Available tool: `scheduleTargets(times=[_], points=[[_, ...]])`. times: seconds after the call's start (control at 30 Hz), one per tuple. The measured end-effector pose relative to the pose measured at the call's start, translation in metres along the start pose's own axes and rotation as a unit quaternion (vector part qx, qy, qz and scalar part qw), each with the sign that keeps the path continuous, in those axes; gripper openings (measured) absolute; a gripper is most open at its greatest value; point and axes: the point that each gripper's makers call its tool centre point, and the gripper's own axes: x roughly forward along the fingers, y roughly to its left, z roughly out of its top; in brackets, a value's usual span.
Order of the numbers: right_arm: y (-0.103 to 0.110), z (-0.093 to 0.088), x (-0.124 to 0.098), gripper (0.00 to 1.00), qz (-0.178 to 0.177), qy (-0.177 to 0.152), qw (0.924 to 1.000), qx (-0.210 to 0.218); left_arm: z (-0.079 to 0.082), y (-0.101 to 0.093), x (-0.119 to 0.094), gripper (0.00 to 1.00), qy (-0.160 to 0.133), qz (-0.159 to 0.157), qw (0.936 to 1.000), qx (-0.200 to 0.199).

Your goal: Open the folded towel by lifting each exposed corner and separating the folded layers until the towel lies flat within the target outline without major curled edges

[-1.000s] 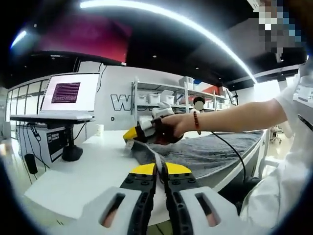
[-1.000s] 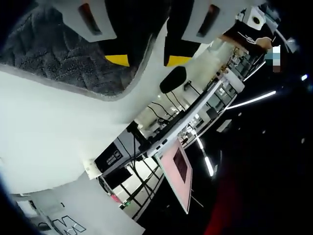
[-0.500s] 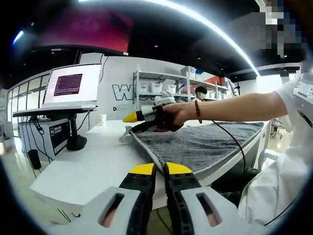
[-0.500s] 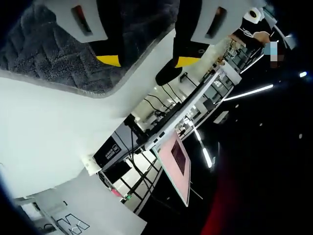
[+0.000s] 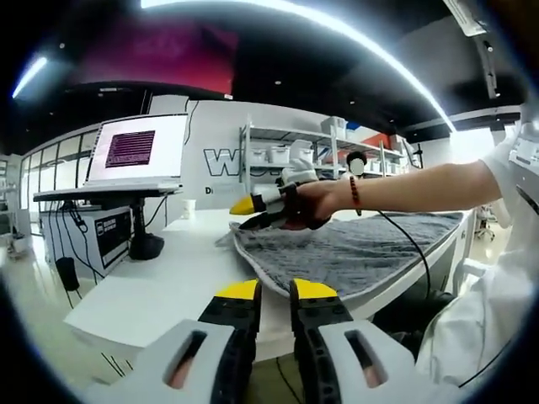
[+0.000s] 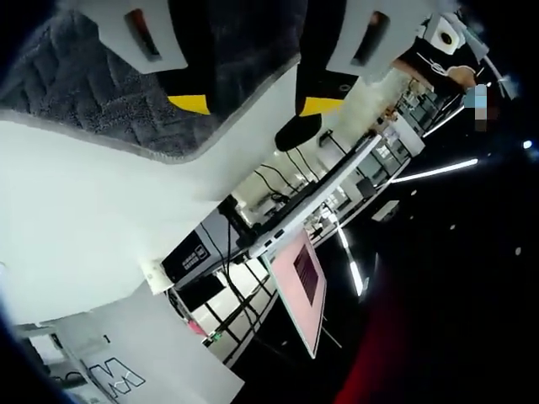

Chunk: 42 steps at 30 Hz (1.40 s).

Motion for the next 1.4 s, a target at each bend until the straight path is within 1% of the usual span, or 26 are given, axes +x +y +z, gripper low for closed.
scheduleTargets(times=[0.03, 0.1, 0.13, 0.17, 0.3, 0.37, 0.4, 0.43, 0.47, 0.5, 0.57, 0.7, 0.73, 0.77, 0.87, 0.93, 1.0, 1.07, 1.13, 1.23, 1.27, 1.3, 1.4], points=[[0.002, 0.000, -0.001, 0.34, 0.000, 0.000, 0.9999, -0.012, 0.000, 0.000, 0.000, 0.14, 0.000, -0.001, 1.0000, 0.000], [0.004, 0.001, -0.002, 0.35, -0.005, 0.001, 0.9998, -0.021, -0.001, -0.002, 0.000, 0.15, 0.002, -0.004, 1.0000, 0.001], [0.009, -0.003, -0.006, 0.36, -0.006, 0.003, 0.9997, -0.024, -0.001, -0.002, 0.000, 0.16, 0.003, -0.004, 1.0000, 0.000], [0.011, -0.003, -0.009, 0.36, -0.008, 0.001, 0.9994, -0.033, -0.001, -0.003, 0.001, 0.16, 0.004, -0.004, 1.0000, 0.000], [0.036, -0.018, -0.030, 0.41, -0.001, -0.001, 0.9976, -0.069, 0.001, -0.003, 0.001, 0.19, 0.003, -0.001, 1.0000, 0.000], [0.039, -0.023, -0.036, 0.43, -0.004, 0.000, 0.9973, -0.073, 0.001, -0.004, 0.002, 0.20, 0.003, -0.001, 1.0000, 0.001], [0.038, -0.021, -0.037, 0.43, -0.008, 0.003, 0.9965, -0.083, 0.002, -0.006, 0.003, 0.21, 0.003, -0.004, 1.0000, 0.003], [0.038, -0.023, -0.039, 0.44, -0.012, 0.007, 0.9940, -0.108, 0.004, -0.008, 0.004, 0.22, 0.001, -0.007, 1.0000, 0.005], [0.035, -0.021, -0.038, 0.45, -0.015, 0.011, 0.9934, -0.114, 0.005, -0.010, 0.005, 0.23, 0.000, -0.008, 0.9999, 0.007], [0.035, -0.025, -0.040, 0.46, -0.019, 0.023, 0.9917, -0.125, 0.007, -0.012, 0.005, 0.24, -0.003, -0.011, 0.9998, 0.016], [0.035, -0.025, -0.040, 0.47, -0.019, 0.027, 0.9898, -0.139, 0.010, -0.014, 0.006, 0.25, -0.007, -0.016, 0.9997, 0.017], [0.037, -0.032, -0.051, 0.50, -0.024, 0.025, 0.9884, -0.148, 0.012, -0.018, 0.008, 0.26, -0.011, -0.023, 0.9996, 0.016], [0.027, -0.022, -0.041, 0.51, -0.025, 0.029, 0.9883, -0.148, 0.011, -0.019, 0.009, 0.26, -0.010, -0.023, 0.9996, 0.016], [0.027, -0.022, -0.043, 0.51, -0.025, 0.029, 0.9882, -0.149, 0.011, -0.020, 0.009, 0.26, -0.009, -0.024, 0.9995, 0.016], [0.020, -0.012, -0.039, 0.55, -0.035, 0.021, 0.9878, -0.150, 0.011, -0.023, 0.011, 0.26, -0.011, -0.030, 0.9994, 0.014], [0.025, -0.014, -0.043, 0.56, -0.033, 0.016, 0.9851, -0.168, 0.010, -0.026, 0.014, 0.27, -0.009, -0.033, 0.9992, 0.022], [0.025, -0.014, -0.045, 0.57, -0.033, 0.023, 0.9836, -0.176, 0.010, -0.028, 0.016, 0.27, -0.006, -0.035, 0.9990, 0.025], [0.026, -0.015, -0.048, 0.58, -0.035, 0.023, 0.9826, -0.181, 0.010, -0.031, 0.018, 0.28, -0.004, -0.040, 0.9988, 0.027], [0.029, -0.016, -0.051, 0.59, -0.034, 0.018, 0.9817, -0.187, 0.010, -0.030, 0.018, 0.32, -0.003, -0.035, 0.9990, 0.026], [0.029, -0.016, -0.056, 0.62, -0.037, 0.015, 0.9807, -0.192, 0.012, -0.029, 0.017, 0.36, -0.005, -0.030, 0.9991, 0.029], [0.030, -0.018, -0.061, 0.63, -0.038, 0.014, 0.9801, -0.194, 0.013, -0.028, 0.018, 0.36, -0.008, -0.028, 0.9992, 0.027], [0.030, -0.019, -0.065, 0.63, -0.044, 0.014, 0.9764, -0.211, 0.014, -0.028, 0.018, 0.37, -0.007, -0.027, 0.9993, 0.025], [0.033, -0.019, -0.070, 0.65, -0.048, 0.009, 0.9725, -0.228, 0.014, -0.030, 0.020, 0.39, -0.004, -0.030, 0.9992, 0.026]])
